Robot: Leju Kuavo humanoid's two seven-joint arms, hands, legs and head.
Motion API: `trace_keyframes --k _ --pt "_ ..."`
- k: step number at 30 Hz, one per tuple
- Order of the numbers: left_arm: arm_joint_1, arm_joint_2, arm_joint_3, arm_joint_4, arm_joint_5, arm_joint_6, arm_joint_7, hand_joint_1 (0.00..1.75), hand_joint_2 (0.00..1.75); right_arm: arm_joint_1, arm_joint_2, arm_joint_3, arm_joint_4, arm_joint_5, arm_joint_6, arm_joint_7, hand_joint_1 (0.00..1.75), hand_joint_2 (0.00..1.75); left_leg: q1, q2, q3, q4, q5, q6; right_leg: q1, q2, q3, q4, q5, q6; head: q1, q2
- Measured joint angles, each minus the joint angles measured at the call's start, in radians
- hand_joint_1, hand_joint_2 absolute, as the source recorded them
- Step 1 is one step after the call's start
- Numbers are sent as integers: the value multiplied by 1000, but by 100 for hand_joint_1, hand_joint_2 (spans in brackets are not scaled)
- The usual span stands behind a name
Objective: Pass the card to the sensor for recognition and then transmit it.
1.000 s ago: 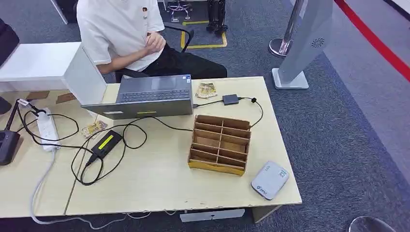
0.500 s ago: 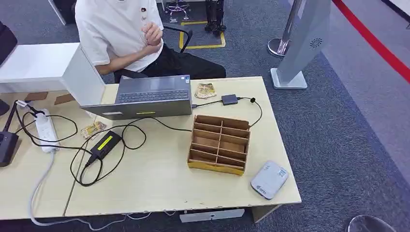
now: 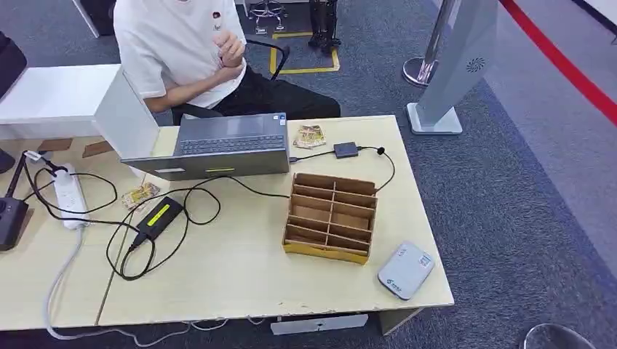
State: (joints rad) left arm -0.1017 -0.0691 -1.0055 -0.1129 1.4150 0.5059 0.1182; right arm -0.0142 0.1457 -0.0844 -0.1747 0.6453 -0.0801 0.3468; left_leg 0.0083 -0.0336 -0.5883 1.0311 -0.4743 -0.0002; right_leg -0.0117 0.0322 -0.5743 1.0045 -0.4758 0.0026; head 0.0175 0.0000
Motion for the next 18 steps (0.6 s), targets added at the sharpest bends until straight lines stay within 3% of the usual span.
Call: trace_keyframes --k 1,2,4,7,11,18 --pt "1 -2 14 0 27 88 -21 0 0 3 5 -30 -5 -31 -91 -1 0 175 0 0 0 0 0 0 0 0 0 0 0 0 0 0" --pt "2 -6 31 6 58 136 -38 0 0 7 11 -52 -5 -57 -194 -9 0 175 0 0 0 0 0 0 0 0 -1 0 0 0 -1 0" --pt "1 -11 67 24 89 186 -65 0 0 8 22 -106 -5 -82 -331 -16 0 175 0 -1 0 0 0 -1 0 0 -1 0 -1 0 0 0" --pt "2 -17 102 39 109 194 -80 0 0 9 26 -157 -8 -85 -361 -22 0 175 1 0 -1 0 0 -1 0 -1 0 0 -1 0 1 0" --pt "27 -16 173 67 149 196 -144 0 0 12 45 -226 -11 -163 -477 -62 0 175 1 1 0 0 -2 -1 1 1 1 0 -2 -1 0 0" --pt "123 11 297 90 153 197 -241 0 0 16 61 -320 -13 -183 -514 -76 0 175 1 1 1 0 -2 -2 2 1 0 0 -3 -2 0 0"
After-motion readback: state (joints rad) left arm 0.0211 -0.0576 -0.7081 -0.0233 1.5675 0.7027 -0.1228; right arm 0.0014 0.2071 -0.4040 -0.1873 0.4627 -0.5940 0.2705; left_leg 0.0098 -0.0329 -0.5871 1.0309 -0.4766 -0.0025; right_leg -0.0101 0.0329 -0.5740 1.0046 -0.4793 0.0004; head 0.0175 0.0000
